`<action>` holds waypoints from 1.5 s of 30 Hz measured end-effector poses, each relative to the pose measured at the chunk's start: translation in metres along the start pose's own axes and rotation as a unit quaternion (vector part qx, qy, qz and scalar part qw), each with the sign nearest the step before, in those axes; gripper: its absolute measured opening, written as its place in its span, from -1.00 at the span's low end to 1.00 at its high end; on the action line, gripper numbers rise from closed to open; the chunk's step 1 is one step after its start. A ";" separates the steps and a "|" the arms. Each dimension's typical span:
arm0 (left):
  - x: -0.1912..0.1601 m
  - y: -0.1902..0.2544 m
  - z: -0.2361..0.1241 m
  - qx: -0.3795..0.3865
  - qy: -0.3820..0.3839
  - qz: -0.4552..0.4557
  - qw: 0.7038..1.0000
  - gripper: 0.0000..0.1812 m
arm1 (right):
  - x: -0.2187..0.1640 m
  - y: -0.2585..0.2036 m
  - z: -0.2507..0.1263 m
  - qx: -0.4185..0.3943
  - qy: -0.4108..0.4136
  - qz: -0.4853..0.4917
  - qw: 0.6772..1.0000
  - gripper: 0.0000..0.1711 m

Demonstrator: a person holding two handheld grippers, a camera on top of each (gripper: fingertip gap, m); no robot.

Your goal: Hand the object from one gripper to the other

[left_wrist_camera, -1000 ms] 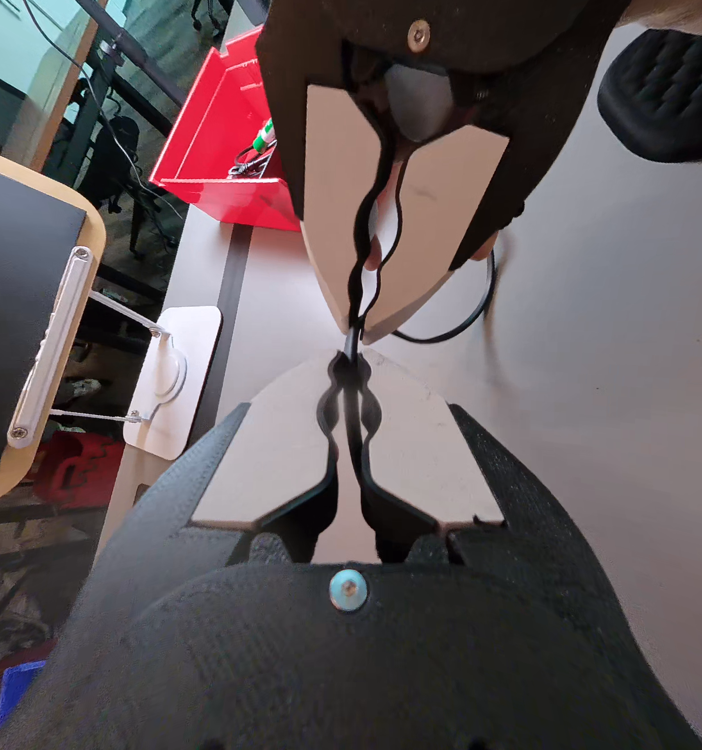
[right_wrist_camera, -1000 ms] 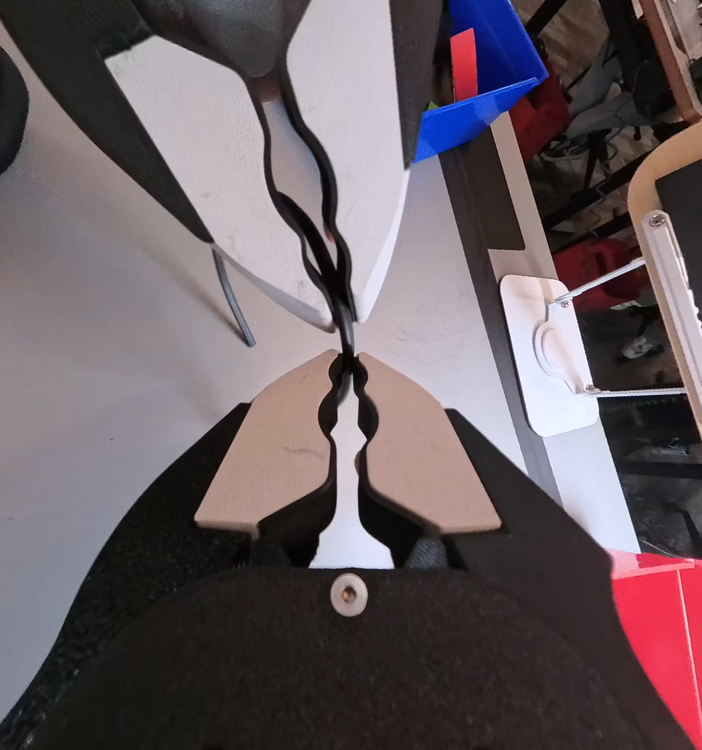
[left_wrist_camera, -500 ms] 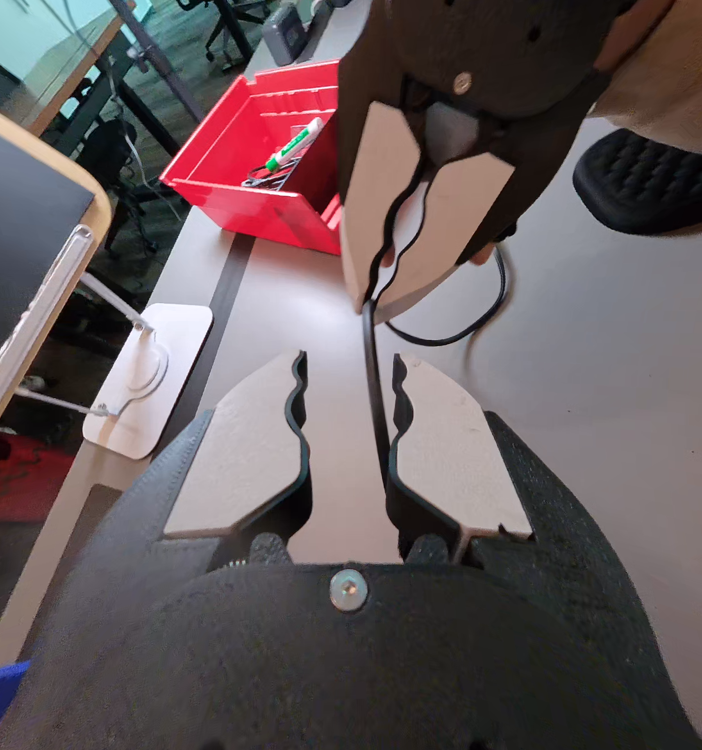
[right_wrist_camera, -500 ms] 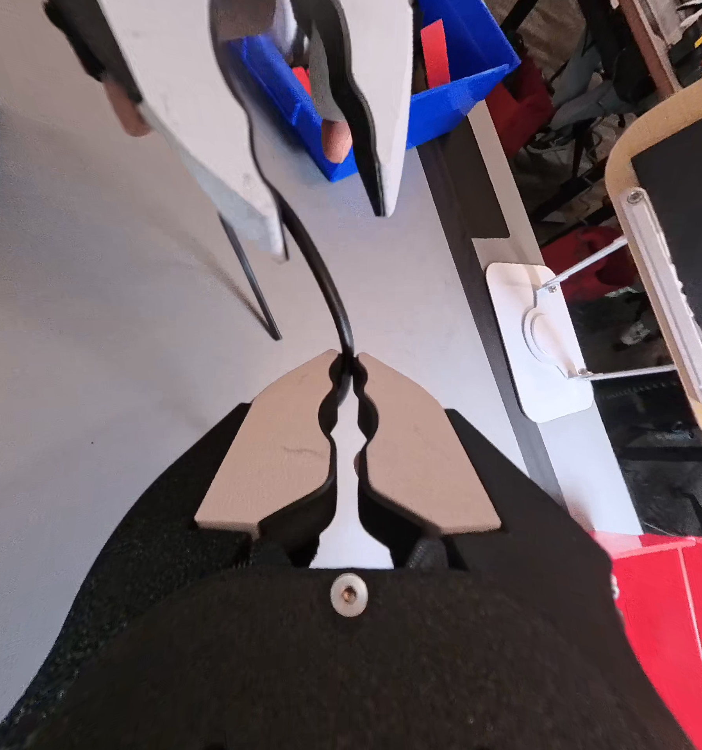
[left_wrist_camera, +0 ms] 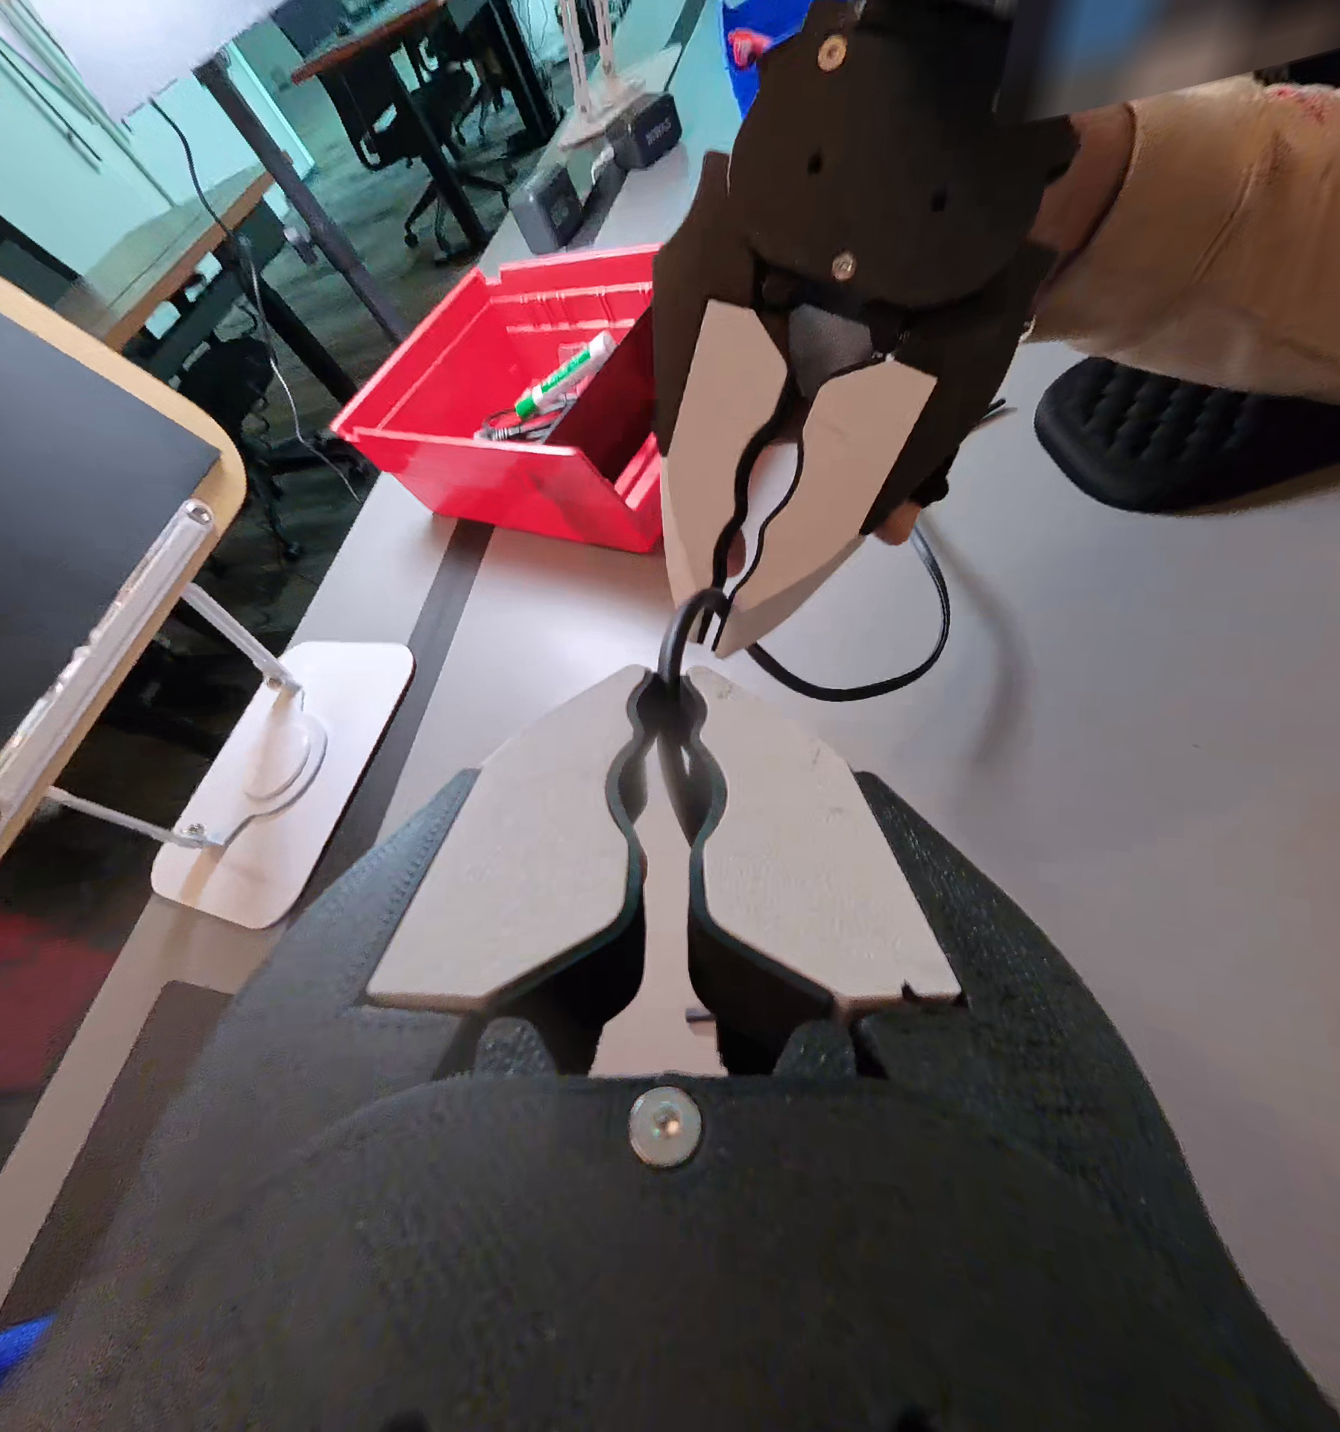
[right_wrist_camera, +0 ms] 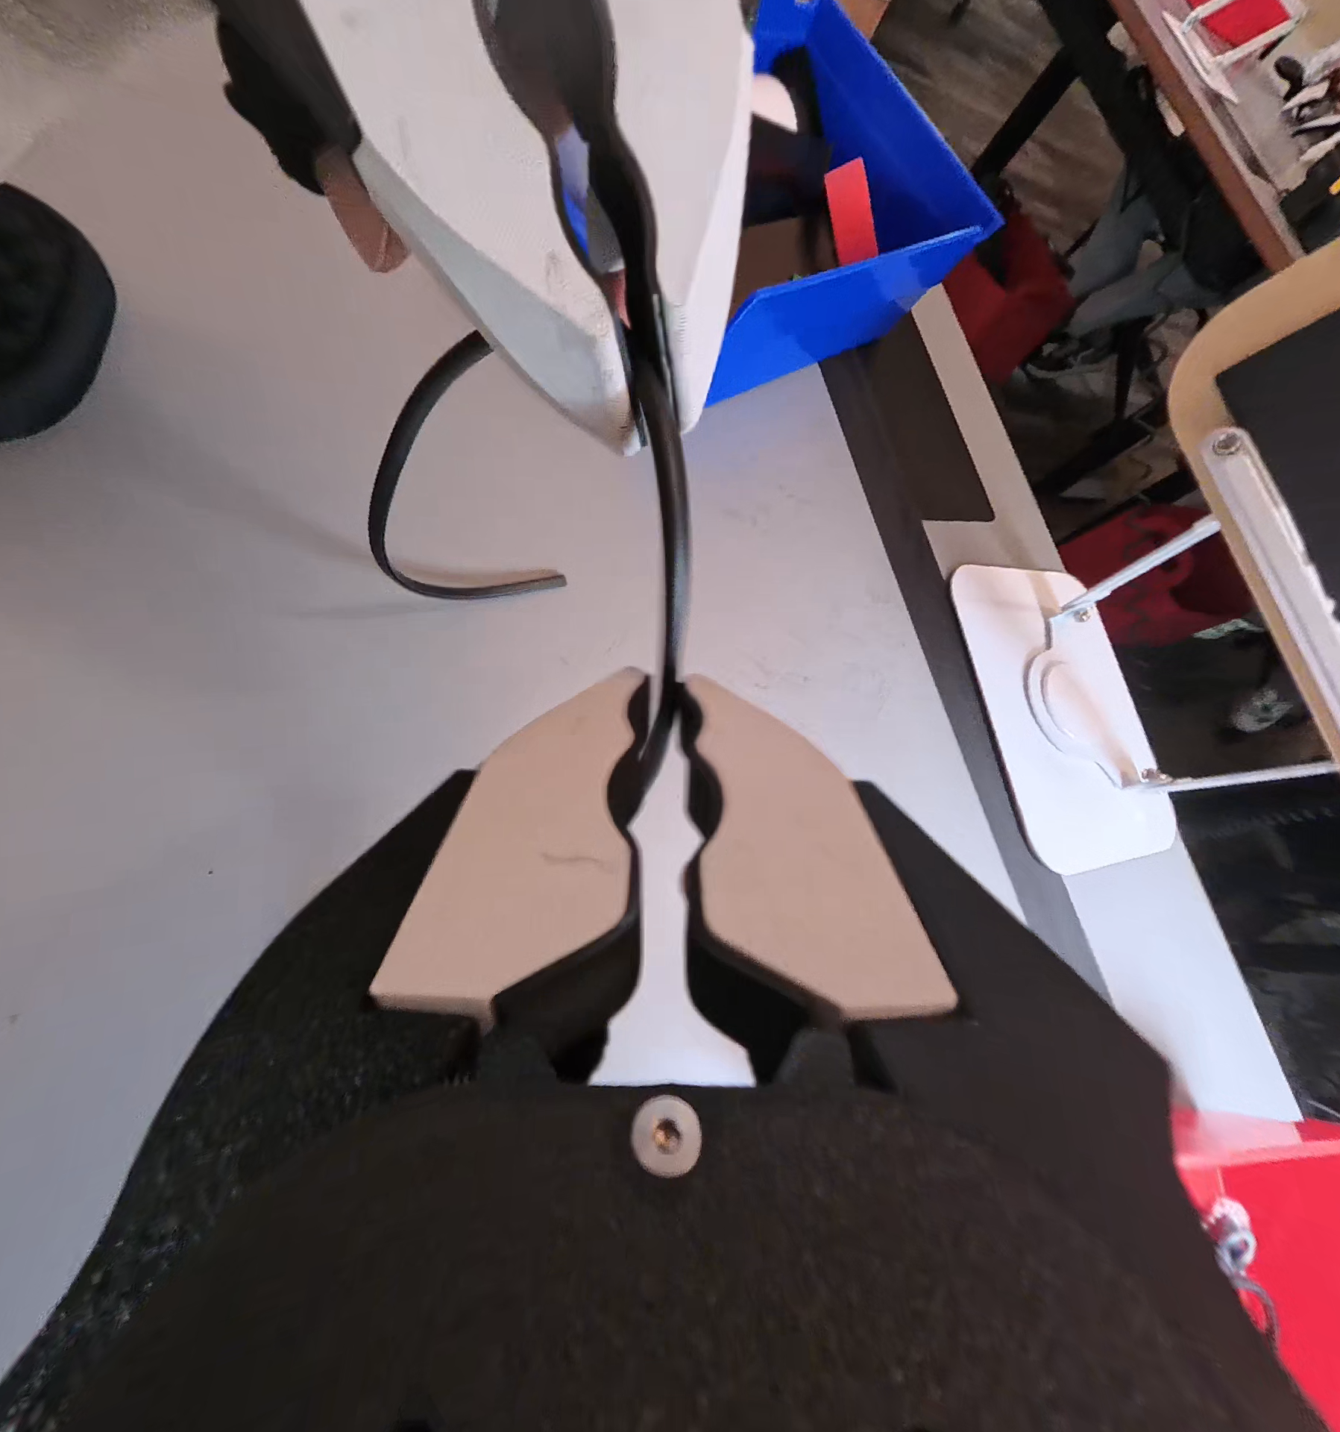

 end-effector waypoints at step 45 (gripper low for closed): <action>0.002 0.016 0.024 -0.023 -0.044 0.023 0.998 -0.72 | 0.007 -0.010 0.005 -0.043 -0.062 -0.015 0.997 -0.95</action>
Point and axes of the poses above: each gripper's, where its closed fingertips meet, z out along the fingers, x out of its top, y = z × x across the jaws, the point moved 7 cm from there along -z, back along the fingers, and after that the axes turned 10 degrees about -y, right-handed, at the moved point
